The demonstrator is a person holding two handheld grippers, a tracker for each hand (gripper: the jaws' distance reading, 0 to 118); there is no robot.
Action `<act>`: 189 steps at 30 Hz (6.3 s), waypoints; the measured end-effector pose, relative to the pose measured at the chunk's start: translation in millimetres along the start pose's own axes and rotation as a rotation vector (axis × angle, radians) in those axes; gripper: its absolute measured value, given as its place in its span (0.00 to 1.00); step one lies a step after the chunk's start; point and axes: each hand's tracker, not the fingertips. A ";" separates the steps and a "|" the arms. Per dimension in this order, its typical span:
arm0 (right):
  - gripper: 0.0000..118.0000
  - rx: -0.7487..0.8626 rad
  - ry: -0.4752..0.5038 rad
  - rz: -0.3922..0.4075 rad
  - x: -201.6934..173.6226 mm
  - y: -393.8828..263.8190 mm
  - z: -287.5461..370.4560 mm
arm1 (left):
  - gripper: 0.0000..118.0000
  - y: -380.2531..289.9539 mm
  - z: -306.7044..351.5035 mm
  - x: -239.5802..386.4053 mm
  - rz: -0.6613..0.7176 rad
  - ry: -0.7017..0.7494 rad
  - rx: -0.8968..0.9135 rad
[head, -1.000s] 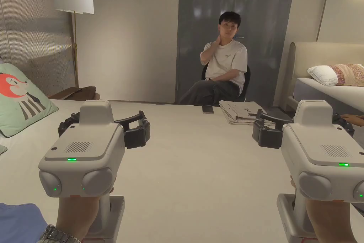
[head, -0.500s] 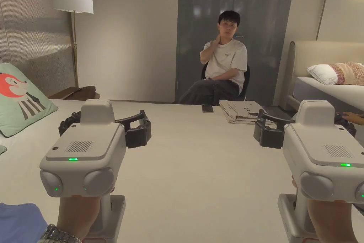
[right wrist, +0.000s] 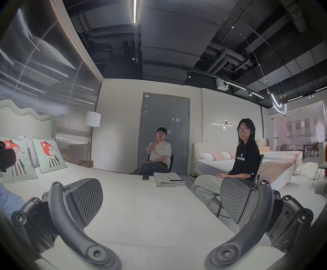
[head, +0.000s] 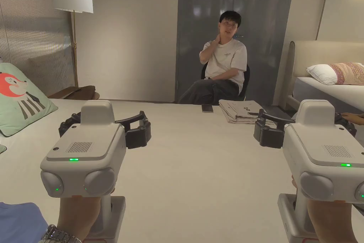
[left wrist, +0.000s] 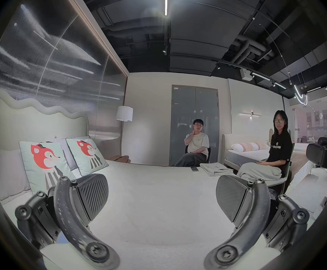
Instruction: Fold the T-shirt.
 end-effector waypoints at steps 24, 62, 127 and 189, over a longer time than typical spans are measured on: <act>0.00 0.005 0.101 -0.033 -37.8 -0.6 -2.5 | 0.01 10.7 20.6 -41.5 0.003 0.108 0.013; 0.00 -0.345 0.487 0.036 -240.3 -135.0 -93.6 | 0.92 -224.2 -27.5 -223.6 0.222 0.343 -0.999; 0.00 -0.184 0.044 -0.046 52.7 -74.8 20.6 | 0.91 -151.7 34.1 81.6 0.046 -0.414 -0.601; 0.05 -0.824 0.272 -0.133 -3.6 -235.2 59.6 | 0.02 -181.2 93.3 -70.1 0.130 0.066 -0.769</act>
